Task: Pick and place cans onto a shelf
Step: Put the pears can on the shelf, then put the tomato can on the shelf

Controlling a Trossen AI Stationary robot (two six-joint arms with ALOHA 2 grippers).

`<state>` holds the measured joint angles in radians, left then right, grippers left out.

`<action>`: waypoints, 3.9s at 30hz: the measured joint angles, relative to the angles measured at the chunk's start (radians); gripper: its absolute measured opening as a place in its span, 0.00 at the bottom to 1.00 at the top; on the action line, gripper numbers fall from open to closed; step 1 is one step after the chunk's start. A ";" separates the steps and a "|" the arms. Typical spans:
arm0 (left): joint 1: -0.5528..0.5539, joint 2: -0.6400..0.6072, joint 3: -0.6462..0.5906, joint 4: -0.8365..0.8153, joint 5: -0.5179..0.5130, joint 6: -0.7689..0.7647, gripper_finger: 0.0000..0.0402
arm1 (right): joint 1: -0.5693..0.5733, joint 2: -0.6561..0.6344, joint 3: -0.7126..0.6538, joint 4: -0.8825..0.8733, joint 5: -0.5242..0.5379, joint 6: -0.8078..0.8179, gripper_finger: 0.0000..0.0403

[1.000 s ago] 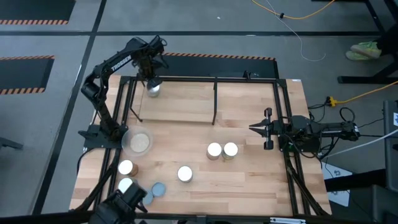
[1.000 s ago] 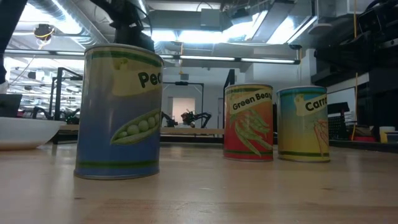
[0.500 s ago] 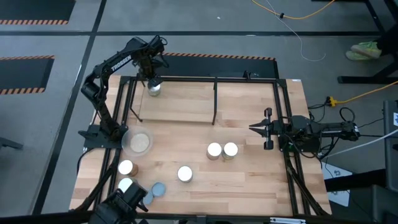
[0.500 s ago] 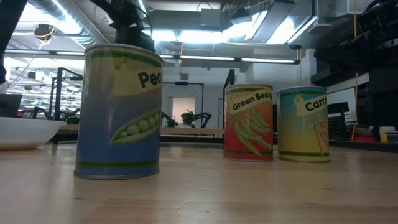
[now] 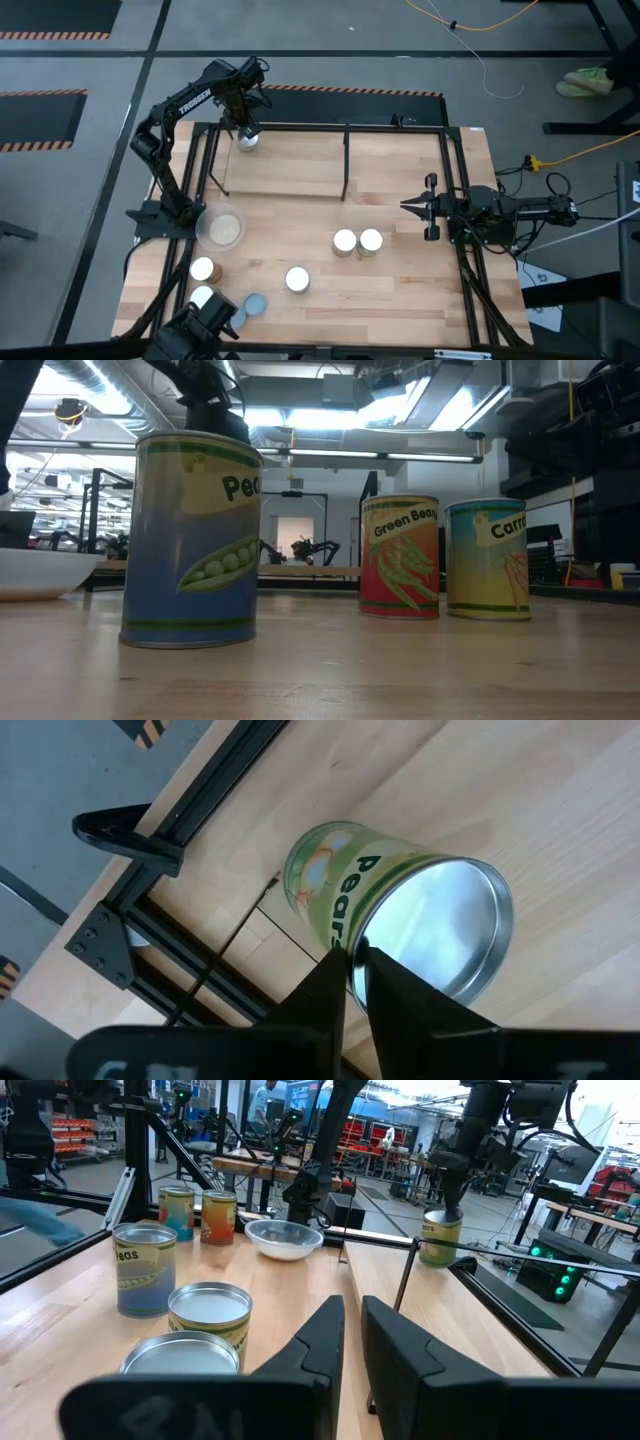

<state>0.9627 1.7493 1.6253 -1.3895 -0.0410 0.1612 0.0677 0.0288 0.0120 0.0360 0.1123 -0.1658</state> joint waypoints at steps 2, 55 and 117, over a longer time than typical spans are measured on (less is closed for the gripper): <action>0.000 0.000 0.000 0.000 0.000 0.000 0.09 | 0.000 0.000 0.000 0.000 0.000 0.000 0.11; -0.129 0.000 -0.001 0.142 0.007 -0.210 0.21 | 0.000 0.000 0.000 0.000 0.000 0.000 0.11; -1.641 0.000 -0.001 0.129 0.260 -1.861 0.21 | 0.000 0.000 0.000 0.000 0.000 0.000 0.11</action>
<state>-0.6783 1.7493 1.6245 -1.2610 0.2187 -1.7001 0.0677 0.0286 0.0120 0.0357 0.1123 -0.1658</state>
